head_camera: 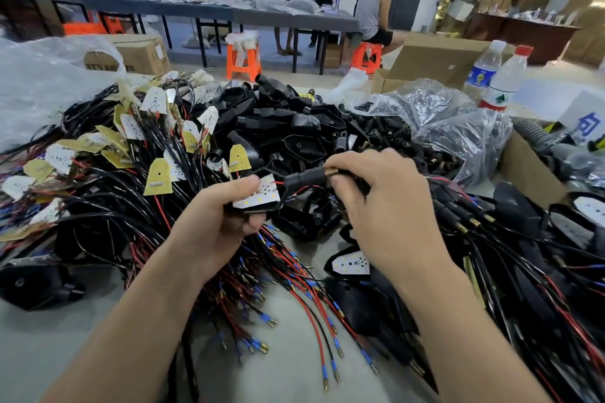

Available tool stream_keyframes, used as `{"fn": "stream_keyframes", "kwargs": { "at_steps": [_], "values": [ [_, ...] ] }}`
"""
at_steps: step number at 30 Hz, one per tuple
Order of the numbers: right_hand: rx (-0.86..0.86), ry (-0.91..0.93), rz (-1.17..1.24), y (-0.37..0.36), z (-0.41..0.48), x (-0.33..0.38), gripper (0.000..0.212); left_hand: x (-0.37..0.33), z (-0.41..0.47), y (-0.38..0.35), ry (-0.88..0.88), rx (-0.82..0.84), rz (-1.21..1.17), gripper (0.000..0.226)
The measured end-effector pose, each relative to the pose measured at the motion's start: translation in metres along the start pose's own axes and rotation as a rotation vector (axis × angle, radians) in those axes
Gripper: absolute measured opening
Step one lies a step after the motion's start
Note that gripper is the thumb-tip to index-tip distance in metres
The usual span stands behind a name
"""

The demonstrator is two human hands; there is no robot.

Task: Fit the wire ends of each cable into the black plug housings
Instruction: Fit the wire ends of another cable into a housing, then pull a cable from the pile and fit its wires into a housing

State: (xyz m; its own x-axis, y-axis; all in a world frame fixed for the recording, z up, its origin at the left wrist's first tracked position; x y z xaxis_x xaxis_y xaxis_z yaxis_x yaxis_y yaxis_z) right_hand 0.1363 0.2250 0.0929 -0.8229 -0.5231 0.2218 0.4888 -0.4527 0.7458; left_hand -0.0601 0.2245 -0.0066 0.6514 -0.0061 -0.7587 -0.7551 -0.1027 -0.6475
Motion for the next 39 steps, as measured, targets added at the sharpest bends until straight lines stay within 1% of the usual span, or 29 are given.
{"fn": "stream_keyframes", "kwargs": {
  "at_steps": [2,3,5,8,9,11,14,15,17,18,19,20,22,23,25,26,28,29,31,33,35,36,37,38,39],
  "values": [
    [-0.048,0.067,-0.033,0.014,0.005,0.009,0.012,0.000,-0.002,0.000,0.027,0.003,-0.216,0.017],
    [-0.052,0.101,-0.075,0.020,0.011,0.013,0.012,-0.002,-0.002,-0.001,0.021,0.010,-0.259,0.019],
    [-0.022,0.161,-0.183,0.028,0.022,0.021,0.011,-0.006,-0.002,-0.003,-0.020,0.009,-0.200,0.022],
    [0.015,0.204,-0.273,0.043,0.030,0.019,0.012,-0.014,-0.001,-0.012,-0.140,-0.012,-0.009,0.025],
    [0.027,0.192,-0.274,0.050,0.030,0.014,0.012,-0.015,0.000,-0.017,-0.176,-0.014,0.028,0.022],
    [0.092,0.130,-0.274,0.064,0.027,0.001,0.013,-0.013,0.000,-0.031,-0.205,-0.002,0.030,0.018],
    [0.165,-0.005,-0.360,0.085,0.016,-0.033,0.013,0.008,0.005,-0.069,-0.130,0.076,-0.031,0.016],
    [0.178,-0.055,-0.403,0.091,0.010,-0.046,0.015,0.018,0.007,-0.087,-0.091,0.134,-0.039,0.021],
    [0.176,-0.160,-0.520,0.102,-0.004,-0.075,0.020,0.039,0.011,-0.123,-0.007,0.235,-0.066,0.050],
    [0.165,-0.218,-0.593,0.107,-0.012,-0.091,0.022,0.050,0.013,-0.137,0.030,0.254,-0.047,0.065],
    [0.153,-0.281,-0.646,0.111,-0.020,-0.107,0.023,0.060,0.016,-0.149,0.036,0.264,0.042,0.079],
    [0.142,-0.350,-0.663,0.114,-0.029,-0.123,0.023,0.066,0.019,-0.158,-0.001,0.270,0.196,0.086],
    [0.156,-0.500,-0.654,0.111,-0.049,-0.151,0.021,0.073,0.023,-0.166,-0.141,0.240,0.547,0.080],
    [0.197,-0.566,-0.652,0.106,-0.060,-0.162,0.020,0.074,0.024,-0.165,-0.199,0.206,0.716,0.076],
    [0.283,-0.640,-0.665,0.096,-0.077,-0.175,0.018,0.083,0.027,-0.156,-0.206,0.173,0.976,0.076],
    [0.282,-0.648,-0.684,0.095,-0.080,-0.176,0.019,0.089,0.029,-0.151,-0.188,0.174,1.062,0.079],
    [0.187,-0.609,-0.733,0.099,-0.078,-0.171,0.019,0.102,0.033,-0.146,-0.184,0.202,1.179,0.083],
    [0.129,-0.563,-0.727,0.099,-0.074,-0.163,0.018,0.106,0.033,-0.149,-0.231,0.222,1.229,0.083],
    [0.070,-0.433,-0.629,0.085,-0.066,-0.137,0.015,0.113,0.027,-0.162,-0.406,0.253,1.314,0.077],
    [0.065,-0.329,-0.443,0.063,-0.057,-0.109,0.017,0.123,0.016,-0.175,-0.521,0.287,1.421,0.074],
    [0.099,-0.299,-0.297,0.041,-0.048,-0.091,0.020,0.137,0.009,-0.178,-0.551,0.311,1.579,0.076],
    [0.135,-0.281,-0.293,0.032,-0.043,-0.085,0.019,0.144,0.005,-0.178,-0.540,0.346,1.693,0.077],
    [0.171,-0.254,-0.321,0.023,-0.037,-0.080,0.017,0.147,0.003,-0.178,-0.516,0.392,1.757,0.075],
    [0.197,-0.232,-0.326,0.015,-0.030,-0.077,0.017,0.143,-0.001,-0.177,-0.490,0.437,1.689,0.066],
    [0.215,-0.251,-0.255,0.009,-0.023,-0.077,0.022,0.131,-0.002,-0.174,-0.440,0.423,1.458,0.050]
  ]
}}
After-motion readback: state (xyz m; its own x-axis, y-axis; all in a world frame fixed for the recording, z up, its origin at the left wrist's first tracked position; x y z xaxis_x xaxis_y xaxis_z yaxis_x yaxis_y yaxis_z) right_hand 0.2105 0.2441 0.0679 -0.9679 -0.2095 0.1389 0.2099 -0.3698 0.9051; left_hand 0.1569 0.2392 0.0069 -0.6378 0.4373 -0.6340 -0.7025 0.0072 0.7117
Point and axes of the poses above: each hand's wrist, its own z-axis towards the middle knuckle, its own y-axis out of the back of the hand, x = y × z, the point moved 8 cm from there along z, towards the middle knuckle, and after that the axes turned 15 degrees about -z, right-handed, at the moved point
